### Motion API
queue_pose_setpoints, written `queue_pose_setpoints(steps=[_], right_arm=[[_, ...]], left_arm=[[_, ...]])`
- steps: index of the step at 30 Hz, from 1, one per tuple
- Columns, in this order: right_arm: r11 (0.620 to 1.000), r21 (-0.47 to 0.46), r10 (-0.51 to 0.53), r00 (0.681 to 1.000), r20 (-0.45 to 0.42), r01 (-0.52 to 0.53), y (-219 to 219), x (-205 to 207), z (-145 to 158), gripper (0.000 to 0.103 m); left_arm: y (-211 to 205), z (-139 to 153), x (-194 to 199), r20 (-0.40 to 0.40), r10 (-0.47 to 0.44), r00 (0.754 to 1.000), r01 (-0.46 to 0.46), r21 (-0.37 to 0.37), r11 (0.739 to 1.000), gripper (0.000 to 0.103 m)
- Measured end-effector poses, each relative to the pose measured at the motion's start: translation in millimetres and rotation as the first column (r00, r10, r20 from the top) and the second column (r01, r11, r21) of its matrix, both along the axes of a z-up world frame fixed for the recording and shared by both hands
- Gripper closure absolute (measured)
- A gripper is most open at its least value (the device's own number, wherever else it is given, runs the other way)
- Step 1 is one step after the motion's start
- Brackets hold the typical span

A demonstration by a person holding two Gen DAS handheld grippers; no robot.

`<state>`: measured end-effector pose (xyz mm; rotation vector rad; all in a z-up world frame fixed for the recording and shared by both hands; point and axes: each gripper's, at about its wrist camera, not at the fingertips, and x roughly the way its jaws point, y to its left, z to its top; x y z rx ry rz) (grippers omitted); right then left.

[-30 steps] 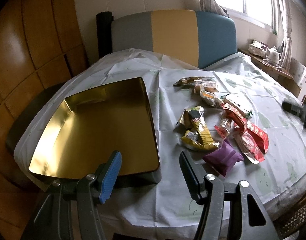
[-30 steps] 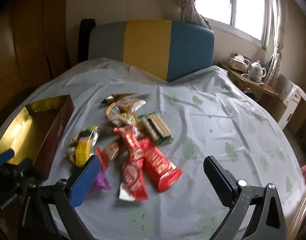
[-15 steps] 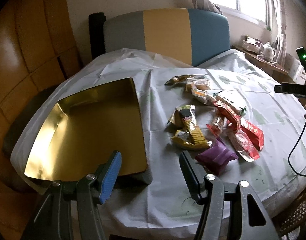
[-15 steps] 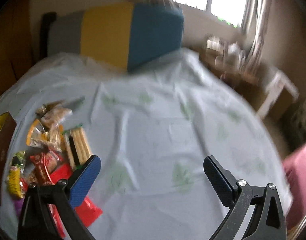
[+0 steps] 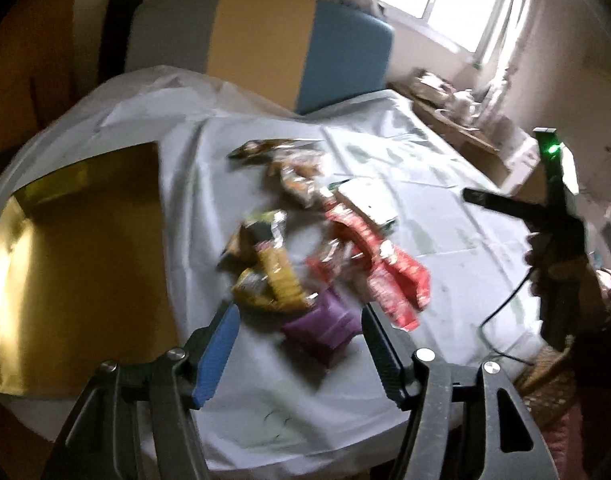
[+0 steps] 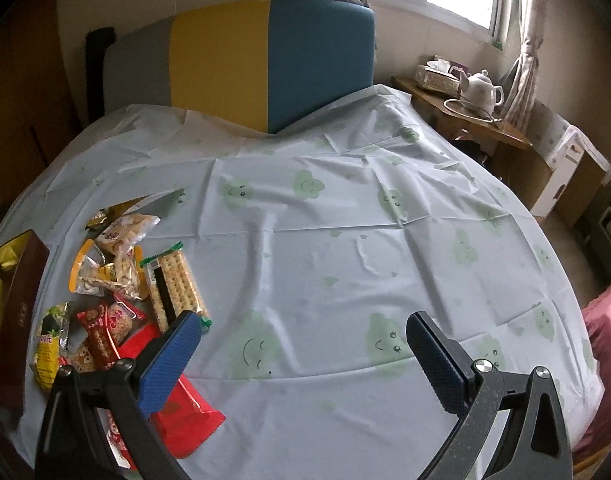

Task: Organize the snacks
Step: 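Move the left gripper to the yellow snack bag and close on it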

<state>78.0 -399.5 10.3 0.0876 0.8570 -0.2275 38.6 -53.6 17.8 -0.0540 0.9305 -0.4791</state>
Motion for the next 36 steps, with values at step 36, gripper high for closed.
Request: queue_pose_setpoints(steps=[36], right_arm=[[0.987,0.068,0.151,0.988,-0.040,-0.148,21.0,10.6,-9.6,0.012]], left_arm=[[-53.7,-53.7,57.2,-0.030,-0.004,1.000,0.011,0.217,0.976,0.077]])
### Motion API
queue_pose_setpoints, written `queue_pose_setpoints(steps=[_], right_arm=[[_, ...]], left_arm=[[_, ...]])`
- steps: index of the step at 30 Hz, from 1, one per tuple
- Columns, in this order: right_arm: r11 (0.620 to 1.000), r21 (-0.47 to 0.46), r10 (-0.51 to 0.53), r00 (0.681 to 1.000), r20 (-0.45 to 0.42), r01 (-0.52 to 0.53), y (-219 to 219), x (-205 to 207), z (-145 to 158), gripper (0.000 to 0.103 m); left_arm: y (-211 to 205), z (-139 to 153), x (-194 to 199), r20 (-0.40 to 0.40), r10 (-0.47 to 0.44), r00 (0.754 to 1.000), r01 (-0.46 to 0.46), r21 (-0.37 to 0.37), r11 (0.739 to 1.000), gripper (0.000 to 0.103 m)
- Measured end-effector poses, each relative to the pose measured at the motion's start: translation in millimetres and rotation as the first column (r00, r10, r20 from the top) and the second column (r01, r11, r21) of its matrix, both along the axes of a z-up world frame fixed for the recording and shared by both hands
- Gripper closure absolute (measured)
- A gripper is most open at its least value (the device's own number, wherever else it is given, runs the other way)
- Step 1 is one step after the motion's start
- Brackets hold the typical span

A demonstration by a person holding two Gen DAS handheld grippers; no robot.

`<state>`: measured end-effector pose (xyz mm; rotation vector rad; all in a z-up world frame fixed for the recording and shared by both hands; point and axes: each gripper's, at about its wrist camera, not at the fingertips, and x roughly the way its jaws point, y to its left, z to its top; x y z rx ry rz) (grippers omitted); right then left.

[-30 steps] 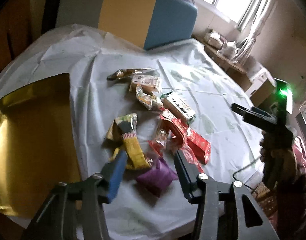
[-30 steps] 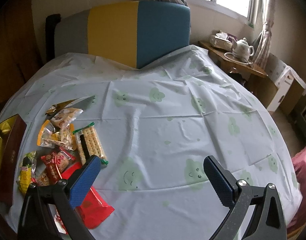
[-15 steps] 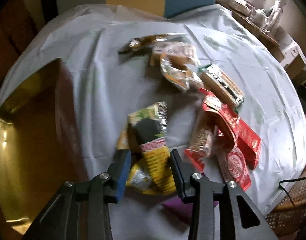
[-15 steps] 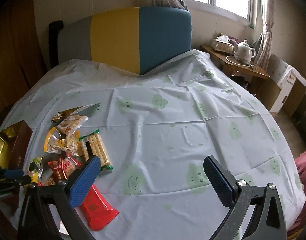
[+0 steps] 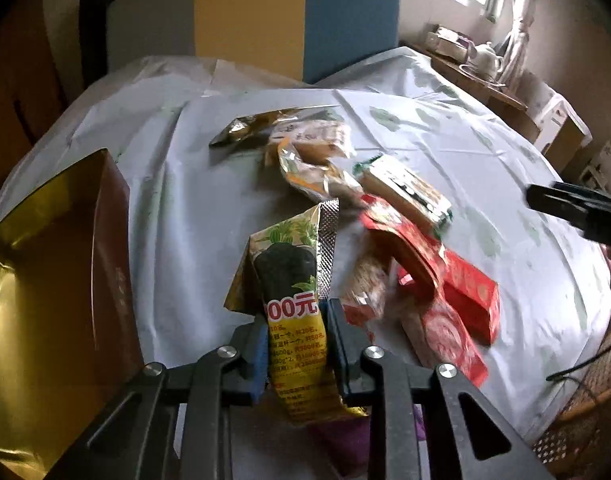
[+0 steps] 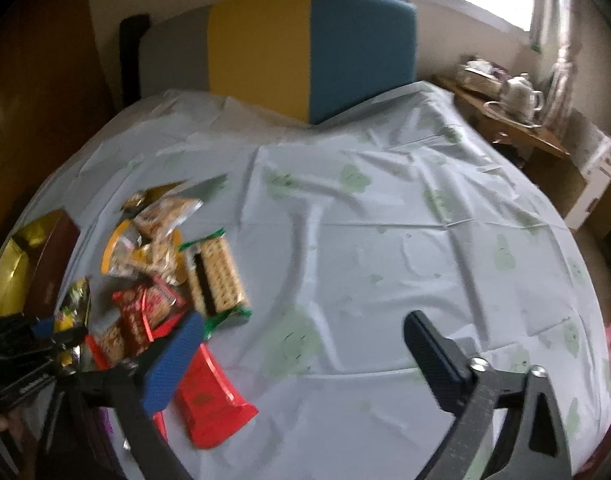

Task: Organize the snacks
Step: 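Move the left gripper to the yellow snack bag and close on it, then lift the yellow bag into the gold tray with the left gripper while the right grasps a red candy bar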

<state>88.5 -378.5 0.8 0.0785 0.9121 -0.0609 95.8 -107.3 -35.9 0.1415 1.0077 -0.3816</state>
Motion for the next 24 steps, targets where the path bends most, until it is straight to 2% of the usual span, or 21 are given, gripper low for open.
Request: queue_pose_setpoints(steps=[2,5,7,9,14,24], right_arm=[[0.999,0.014,0.039,0.998,-0.041,-0.038,6.3,1.9,-7.8,0.031],[0.995,0.006,0.095,0.990,-0.102,-0.095,16.8,3.4,-20.0,0.044],[0.992,-0.003,0.123,0.985,-0.122,-0.124,23.6,3.7,-24.5,0.047],[0.988,-0.013,0.148,0.979,-0.138,-0.151,30.4,2.5,-28.7,0.048],[0.987,-0.026,0.149,0.972,-0.183,-0.156,33.9,3.5,-37.2,0.049],[0.992,0.063,0.116,0.973,-0.202,-0.105,25.2,9.6,-38.5,0.050]], left_arm=[[1.7,-3.1,-9.0,-0.013,0.007,1.000,-0.007,-0.021,1.000,0.077],[3.7,-15.6,-15.1,-0.022,0.015,1.000,-0.016,-0.016,1.000,0.077],[1.0,-17.0,-18.8,0.002,0.006,1.000,-0.006,0.003,1.000,0.077],[-6.9,-20.6,-15.6,0.002,0.003,1.000,-0.003,0.016,1.000,0.076],[-5.2,-27.2,-15.6,0.026,0.000,1.000,0.000,-0.007,1.000,0.074],[1.4,-29.8,-20.0,0.061,-0.014,0.998,0.017,-0.045,0.999,0.074]])
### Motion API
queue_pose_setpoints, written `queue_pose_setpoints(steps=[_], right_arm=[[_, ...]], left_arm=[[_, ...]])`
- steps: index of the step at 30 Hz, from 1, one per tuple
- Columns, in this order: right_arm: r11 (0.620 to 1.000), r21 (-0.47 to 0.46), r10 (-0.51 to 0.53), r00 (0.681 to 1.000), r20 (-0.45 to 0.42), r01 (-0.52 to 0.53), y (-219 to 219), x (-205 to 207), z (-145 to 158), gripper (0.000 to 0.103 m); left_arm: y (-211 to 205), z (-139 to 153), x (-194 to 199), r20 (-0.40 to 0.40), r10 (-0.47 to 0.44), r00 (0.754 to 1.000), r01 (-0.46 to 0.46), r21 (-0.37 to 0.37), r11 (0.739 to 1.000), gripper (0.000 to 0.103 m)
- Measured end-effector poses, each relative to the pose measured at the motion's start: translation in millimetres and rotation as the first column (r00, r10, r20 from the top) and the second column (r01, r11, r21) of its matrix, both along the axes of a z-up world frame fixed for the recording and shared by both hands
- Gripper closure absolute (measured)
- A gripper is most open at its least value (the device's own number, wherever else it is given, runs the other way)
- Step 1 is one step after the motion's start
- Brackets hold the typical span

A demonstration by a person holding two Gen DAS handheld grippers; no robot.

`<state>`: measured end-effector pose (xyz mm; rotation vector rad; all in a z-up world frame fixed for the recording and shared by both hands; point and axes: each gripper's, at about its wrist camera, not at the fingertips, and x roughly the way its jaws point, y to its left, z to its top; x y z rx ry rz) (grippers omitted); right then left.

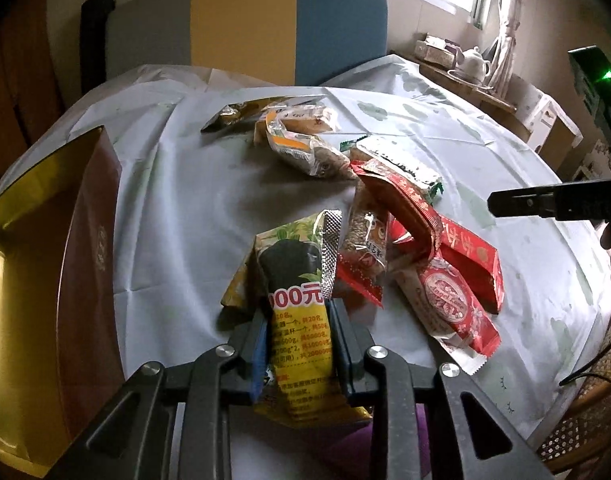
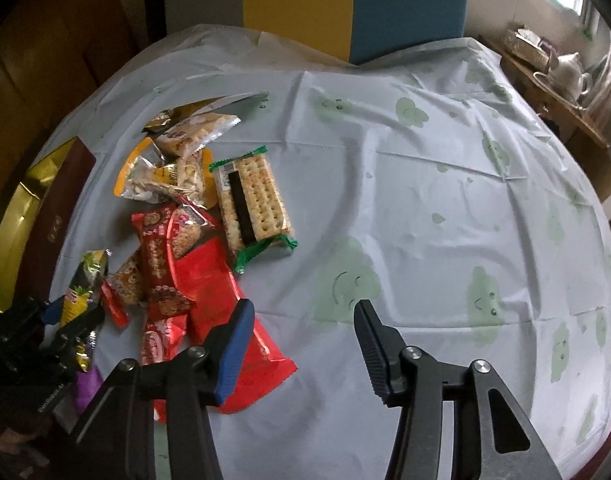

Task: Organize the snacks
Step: 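Lift the yellow bag into the gold tray with the left gripper while the right grasps a red candy bar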

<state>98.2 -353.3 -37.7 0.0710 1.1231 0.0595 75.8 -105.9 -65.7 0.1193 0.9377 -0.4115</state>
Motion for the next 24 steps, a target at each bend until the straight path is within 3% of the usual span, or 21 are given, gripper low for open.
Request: queue_pose_setpoints(steps=[7,14,16,17,24], right_arm=[[0.977,0.200,0.084,0.996,-0.012,-0.080,23.0,12.7,0.7,0.050],[0.966,0.171,0.193,0.981,0.013,-0.193,65.6,33.0,-16.0,0.052],[0.960,0.163,0.233,0.973,-0.006,-0.228,73.8,33.7,-25.0,0.064],[0.961,0.143,0.240,0.971,0.002,-0.238,75.8,33.2,-24.7,0.079],[0.964,0.095,0.249,0.968,-0.002,-0.248,83.8,31.3,-23.6,0.080]], left_arm=[[4.0,-0.5,0.9,-0.001,0.004,1.000,-0.004,-0.035,0.999,0.074],[1.7,0.9,-2.1,0.015,0.010,1.000,-0.010,-0.029,1.000,0.076],[2.9,3.8,-2.9,0.009,0.013,1.000,-0.013,-0.040,0.999,0.077],[4.7,7.0,-3.7,-0.002,0.015,1.000,-0.015,-0.058,0.998,0.077],[32.6,55.4,-20.4,0.038,0.039,0.999,-0.032,-0.166,0.986,0.077]])
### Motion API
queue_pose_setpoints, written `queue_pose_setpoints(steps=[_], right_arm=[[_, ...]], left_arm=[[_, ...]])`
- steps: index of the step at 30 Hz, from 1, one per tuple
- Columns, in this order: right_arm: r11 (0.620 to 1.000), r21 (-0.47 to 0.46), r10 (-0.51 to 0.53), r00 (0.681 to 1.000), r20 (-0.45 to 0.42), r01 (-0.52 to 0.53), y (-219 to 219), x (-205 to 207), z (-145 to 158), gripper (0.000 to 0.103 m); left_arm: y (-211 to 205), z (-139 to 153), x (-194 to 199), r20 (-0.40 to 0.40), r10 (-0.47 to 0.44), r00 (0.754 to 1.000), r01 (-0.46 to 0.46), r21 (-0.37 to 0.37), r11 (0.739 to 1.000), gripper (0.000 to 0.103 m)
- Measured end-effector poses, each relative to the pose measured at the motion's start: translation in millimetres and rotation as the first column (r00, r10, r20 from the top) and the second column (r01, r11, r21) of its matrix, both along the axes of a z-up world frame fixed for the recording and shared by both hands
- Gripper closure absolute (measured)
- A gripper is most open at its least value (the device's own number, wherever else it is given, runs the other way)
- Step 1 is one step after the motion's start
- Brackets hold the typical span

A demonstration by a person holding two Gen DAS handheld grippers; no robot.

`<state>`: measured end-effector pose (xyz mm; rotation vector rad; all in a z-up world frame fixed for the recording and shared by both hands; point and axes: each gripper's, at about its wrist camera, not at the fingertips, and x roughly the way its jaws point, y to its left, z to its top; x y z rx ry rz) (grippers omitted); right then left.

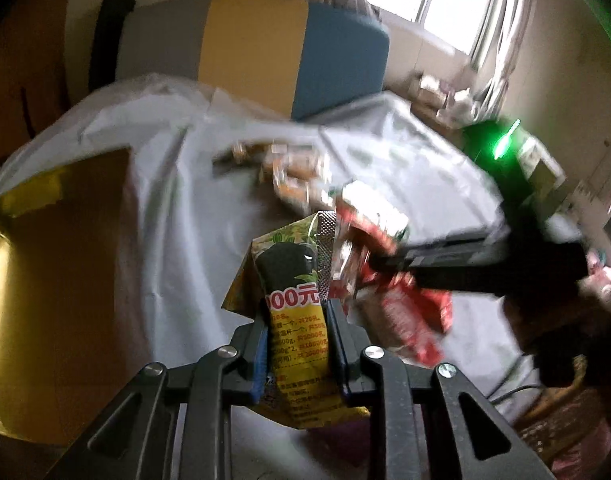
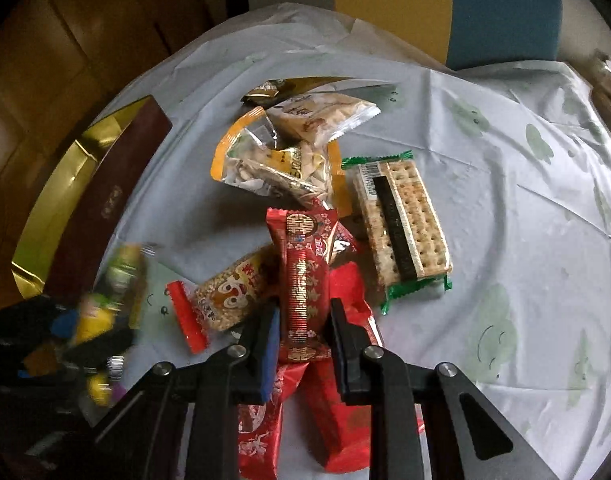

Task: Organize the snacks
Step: 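Lift the yellow bag into the gold tray with the left gripper while the right grasps a red candy bar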

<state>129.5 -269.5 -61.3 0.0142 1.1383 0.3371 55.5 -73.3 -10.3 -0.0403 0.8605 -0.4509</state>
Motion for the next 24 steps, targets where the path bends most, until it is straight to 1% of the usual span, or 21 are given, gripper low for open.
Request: queue_pose_setpoints(steps=[2,3,5,8,9,10,11,12,14,16,17,19,21,22,24], right_arm=[[1.000,0.000,0.002,1.000,-0.006,-0.002,1.8,-1.2,1.9,0.080],[1.000,-0.004,0.003,1.000,-0.005,-0.003,2.1,-0.5,1.7,0.080],[1.000,-0.017,0.006,1.000,-0.002,-0.006,4.8,-2.7,2.2,0.080],[1.000,-0.030,0.009,1.000,0.000,-0.009,6.9,-3.5,1.3,0.080],[0.999,-0.035,0.010,1.000,0.001,-0.010,6.7,-3.7,-0.1,0.080],[0.999,-0.042,0.013,1.000,0.003,-0.013,7.5,-2.9,-0.8,0.080],[0.999,-0.048,0.018,1.000,0.005,-0.018,8.9,-3.0,-1.1,0.080],[0.999,-0.048,0.023,1.000,0.006,-0.023,9.1,-3.1,-0.9,0.080],[0.998,-0.055,0.034,0.999,0.009,-0.033,12.9,-3.6,-1.3,0.080],[0.997,-0.061,0.039,0.999,0.012,-0.038,14.6,-4.1,-0.7,0.080],[0.997,-0.060,0.040,0.999,0.011,-0.039,14.4,-3.9,-0.8,0.080],[0.997,-0.060,0.041,0.999,0.011,-0.041,12.8,-4.6,0.1,0.080],[0.998,-0.057,0.041,0.999,0.010,-0.041,14.6,-4.2,-0.5,0.080],[0.998,-0.056,0.042,0.999,0.009,-0.041,15.1,-4.1,-0.8,0.080],[0.998,-0.054,0.043,0.999,0.008,-0.042,12.4,-4.2,-0.9,0.080]], left_arm=[[21.4,17.4,2.0,-0.001,0.041,0.999,-0.041,-0.070,0.997,0.077],[31.5,22.8,4.6,-0.002,0.067,0.998,-0.066,-0.091,0.994,0.077],[53.7,30.2,14.4,-0.020,0.135,0.991,-0.136,-0.110,0.984,0.077],[99.4,31.3,41.5,-0.103,0.269,0.958,-0.281,-0.124,0.952,0.077],[109.2,30.0,48.5,-0.125,0.298,0.946,-0.313,-0.116,0.943,0.077],[119.5,27.3,58.8,-0.154,0.329,0.932,-0.344,-0.090,0.935,0.077],[124.0,24.5,64.6,-0.168,0.342,0.925,-0.358,-0.075,0.931,0.077],[132.5,20.4,75.5,-0.190,0.366,0.911,-0.384,-0.064,0.921,0.077],[136.5,13.4,91.5,-0.214,0.376,0.901,-0.393,-0.042,0.918,0.077],[135.4,6.8,106.2,-0.213,0.393,0.895,-0.403,-0.005,0.915,0.077],[133.8,5.7,109.4,-0.219,0.394,0.893,-0.404,0.001,0.915,0.077],[128.8,0.5,126.9,-0.222,0.378,0.899,-0.387,0.007,0.922,0.077],[119.7,-8.0,146.8,-0.201,0.390,0.899,-0.385,0.064,0.921,0.077],[116.5,-12.4,155.7,-0.201,0.386,0.900,-0.379,0.077,0.922,0.077],[119.3,-18.8,168.3,-0.207,0.382,0.901,-0.376,0.069,0.924,0.075]])
